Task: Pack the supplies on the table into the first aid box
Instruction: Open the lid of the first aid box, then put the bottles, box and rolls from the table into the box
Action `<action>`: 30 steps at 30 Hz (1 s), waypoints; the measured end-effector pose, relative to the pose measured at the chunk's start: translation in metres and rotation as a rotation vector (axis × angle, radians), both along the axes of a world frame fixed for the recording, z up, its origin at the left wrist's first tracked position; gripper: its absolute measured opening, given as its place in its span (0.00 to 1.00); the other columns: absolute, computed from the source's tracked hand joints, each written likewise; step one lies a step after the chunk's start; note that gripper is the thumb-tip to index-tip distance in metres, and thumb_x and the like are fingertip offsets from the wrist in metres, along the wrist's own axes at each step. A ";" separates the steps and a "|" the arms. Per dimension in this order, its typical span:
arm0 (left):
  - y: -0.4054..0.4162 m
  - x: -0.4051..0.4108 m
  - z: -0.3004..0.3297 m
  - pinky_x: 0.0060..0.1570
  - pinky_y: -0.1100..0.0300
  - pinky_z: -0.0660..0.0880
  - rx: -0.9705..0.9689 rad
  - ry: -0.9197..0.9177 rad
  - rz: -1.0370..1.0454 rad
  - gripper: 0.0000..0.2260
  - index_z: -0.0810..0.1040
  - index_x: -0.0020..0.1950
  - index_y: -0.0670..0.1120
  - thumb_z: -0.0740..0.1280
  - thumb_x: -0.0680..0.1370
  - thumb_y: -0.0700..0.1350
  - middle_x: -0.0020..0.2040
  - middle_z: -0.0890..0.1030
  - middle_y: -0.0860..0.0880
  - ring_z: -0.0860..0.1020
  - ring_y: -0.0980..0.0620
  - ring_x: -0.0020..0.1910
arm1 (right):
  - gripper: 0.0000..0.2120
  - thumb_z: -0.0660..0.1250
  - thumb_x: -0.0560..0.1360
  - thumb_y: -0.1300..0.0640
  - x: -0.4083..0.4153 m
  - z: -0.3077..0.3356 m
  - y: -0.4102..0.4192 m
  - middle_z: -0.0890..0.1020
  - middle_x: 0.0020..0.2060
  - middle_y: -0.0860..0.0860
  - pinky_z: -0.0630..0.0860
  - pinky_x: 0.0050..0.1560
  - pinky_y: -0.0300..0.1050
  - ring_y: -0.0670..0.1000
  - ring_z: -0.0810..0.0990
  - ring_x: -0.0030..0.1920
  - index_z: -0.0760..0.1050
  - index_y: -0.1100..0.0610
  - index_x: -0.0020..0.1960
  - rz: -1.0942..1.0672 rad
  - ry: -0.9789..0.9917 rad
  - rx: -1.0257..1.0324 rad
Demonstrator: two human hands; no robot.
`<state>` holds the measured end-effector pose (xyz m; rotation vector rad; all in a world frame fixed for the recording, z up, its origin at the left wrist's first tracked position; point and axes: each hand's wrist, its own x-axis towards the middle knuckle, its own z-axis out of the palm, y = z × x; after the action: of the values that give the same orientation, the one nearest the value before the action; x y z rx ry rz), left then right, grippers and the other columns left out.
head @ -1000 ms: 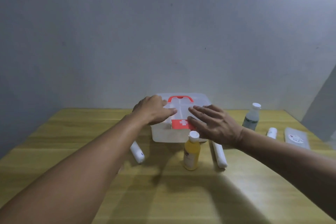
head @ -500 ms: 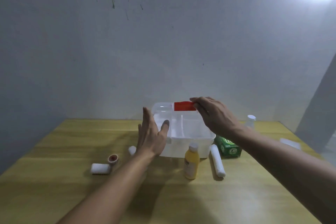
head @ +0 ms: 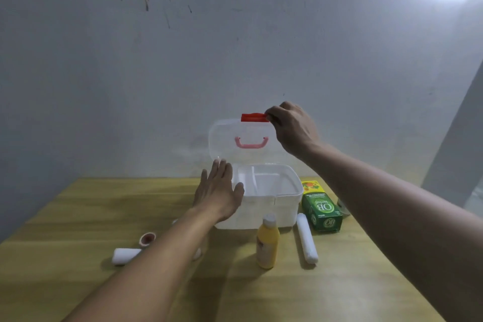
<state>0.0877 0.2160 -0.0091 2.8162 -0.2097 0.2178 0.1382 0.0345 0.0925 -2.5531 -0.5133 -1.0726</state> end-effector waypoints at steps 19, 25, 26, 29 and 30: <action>-0.004 0.009 0.010 0.76 0.46 0.42 0.097 0.081 0.002 0.32 0.45 0.79 0.41 0.51 0.80 0.54 0.80 0.44 0.44 0.42 0.46 0.79 | 0.13 0.62 0.72 0.62 -0.031 -0.036 -0.047 0.83 0.51 0.60 0.77 0.45 0.49 0.63 0.80 0.48 0.79 0.56 0.55 -0.232 0.385 -0.045; -0.014 0.019 0.008 0.76 0.46 0.41 0.062 0.116 0.044 0.44 0.45 0.79 0.43 0.50 0.74 0.71 0.80 0.44 0.45 0.42 0.47 0.79 | 0.11 0.71 0.67 0.54 -0.068 -0.070 -0.075 0.76 0.32 0.51 0.68 0.30 0.42 0.54 0.74 0.35 0.70 0.57 0.35 -0.421 0.820 -0.297; -0.015 0.019 0.005 0.76 0.46 0.41 0.083 0.115 0.054 0.45 0.46 0.79 0.43 0.51 0.73 0.72 0.80 0.45 0.45 0.42 0.47 0.79 | 0.16 0.73 0.67 0.51 -0.072 -0.076 -0.076 0.73 0.31 0.50 0.67 0.28 0.43 0.54 0.73 0.35 0.67 0.56 0.34 -0.422 0.866 -0.294; -0.016 0.020 0.002 0.76 0.46 0.42 0.110 0.081 0.066 0.45 0.47 0.79 0.43 0.52 0.73 0.72 0.80 0.46 0.45 0.44 0.48 0.79 | 0.18 0.73 0.66 0.49 -0.080 -0.085 -0.076 0.70 0.32 0.50 0.68 0.25 0.42 0.54 0.74 0.36 0.67 0.57 0.41 -0.430 0.893 -0.193; -0.016 0.020 0.001 0.76 0.46 0.42 0.107 0.079 0.067 0.45 0.47 0.79 0.43 0.52 0.73 0.71 0.80 0.47 0.45 0.44 0.47 0.79 | 0.17 0.73 0.66 0.50 -0.082 -0.084 -0.076 0.69 0.32 0.50 0.69 0.25 0.42 0.54 0.74 0.35 0.68 0.58 0.43 -0.439 0.890 -0.170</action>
<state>0.1074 0.2002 -0.0077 2.9338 -0.1127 0.1135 0.0564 -0.0412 0.0085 -2.9996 0.2082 0.0984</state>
